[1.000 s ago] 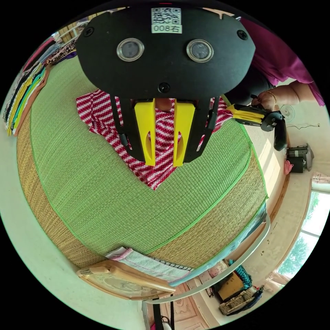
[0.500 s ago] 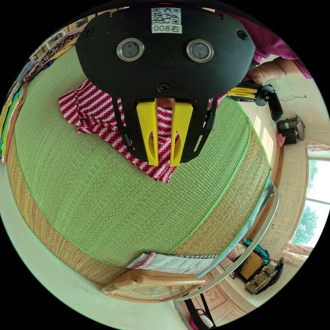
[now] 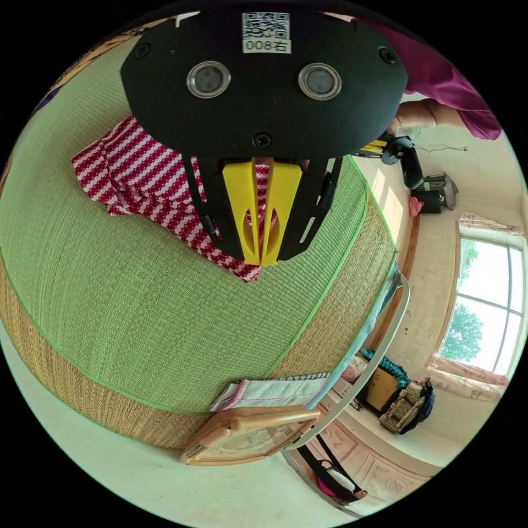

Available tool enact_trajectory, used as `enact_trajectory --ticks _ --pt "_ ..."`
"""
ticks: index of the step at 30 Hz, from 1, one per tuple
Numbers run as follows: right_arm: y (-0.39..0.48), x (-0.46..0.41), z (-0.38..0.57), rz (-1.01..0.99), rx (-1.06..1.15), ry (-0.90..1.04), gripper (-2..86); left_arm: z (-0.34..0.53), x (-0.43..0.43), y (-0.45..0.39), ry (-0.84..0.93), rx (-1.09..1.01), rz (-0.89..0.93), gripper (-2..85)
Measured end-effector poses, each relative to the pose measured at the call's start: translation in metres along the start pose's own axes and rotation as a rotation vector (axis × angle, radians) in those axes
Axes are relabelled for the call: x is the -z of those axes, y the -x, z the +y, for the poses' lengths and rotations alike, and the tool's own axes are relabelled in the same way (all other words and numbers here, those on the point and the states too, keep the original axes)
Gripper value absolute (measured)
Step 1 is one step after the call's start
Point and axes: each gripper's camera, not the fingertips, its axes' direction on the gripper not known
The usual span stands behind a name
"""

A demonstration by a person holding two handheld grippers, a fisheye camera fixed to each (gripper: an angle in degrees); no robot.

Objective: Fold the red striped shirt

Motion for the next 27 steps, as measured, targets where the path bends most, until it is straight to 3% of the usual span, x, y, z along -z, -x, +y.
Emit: enact_trajectory --ticks 7,18,27 --pt "-0.016 -0.034 -0.004 0.006 -0.015 0.100 0.8 0.005 -0.002 -0.005 -0.005 0.019 -0.001 0.8" --pt "-0.036 -0.001 0.015 -0.105 0.034 0.025 5.3 0.019 0.005 -0.026 -0.057 -0.023 -0.048 0.2" --pt "-0.067 -0.036 0.018 -0.031 -0.008 0.124 3.4 -0.002 -0.041 -0.032 0.038 -0.066 -0.120 0.1"
